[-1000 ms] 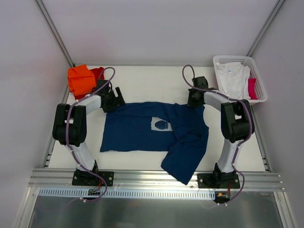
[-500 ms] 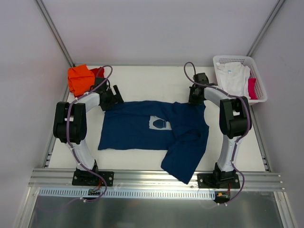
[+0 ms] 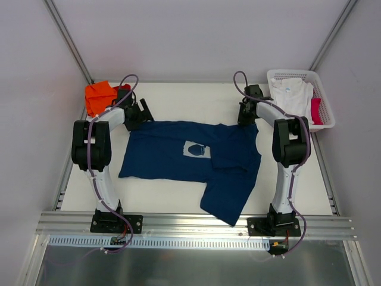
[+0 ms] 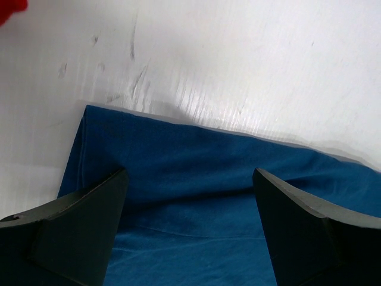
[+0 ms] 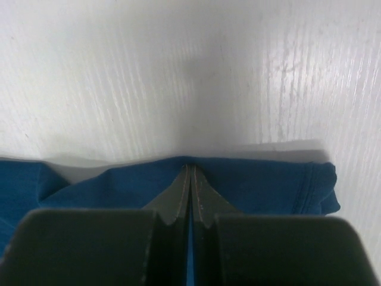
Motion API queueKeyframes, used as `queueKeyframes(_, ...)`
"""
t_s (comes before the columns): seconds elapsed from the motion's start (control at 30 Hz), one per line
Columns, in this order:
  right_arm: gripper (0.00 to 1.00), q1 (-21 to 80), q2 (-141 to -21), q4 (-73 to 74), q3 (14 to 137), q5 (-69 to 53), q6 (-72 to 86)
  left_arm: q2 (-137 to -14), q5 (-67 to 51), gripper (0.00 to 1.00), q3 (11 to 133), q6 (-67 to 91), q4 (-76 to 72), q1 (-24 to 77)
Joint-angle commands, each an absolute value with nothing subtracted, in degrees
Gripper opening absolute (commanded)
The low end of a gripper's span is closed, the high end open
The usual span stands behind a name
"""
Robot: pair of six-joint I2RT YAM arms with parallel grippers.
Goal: Fold and stack the t-shirts
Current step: Fold the flattened tshirt in 1/3 of the way
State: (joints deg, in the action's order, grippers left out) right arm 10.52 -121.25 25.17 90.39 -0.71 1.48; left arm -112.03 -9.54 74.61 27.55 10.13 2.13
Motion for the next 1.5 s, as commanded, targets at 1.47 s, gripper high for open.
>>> queueKeyframes(1.47,0.00,15.03,-116.19,26.89,83.23,1.58,1.85,-116.54,-12.66,0.87,82.44,27.42,12.22,0.44)
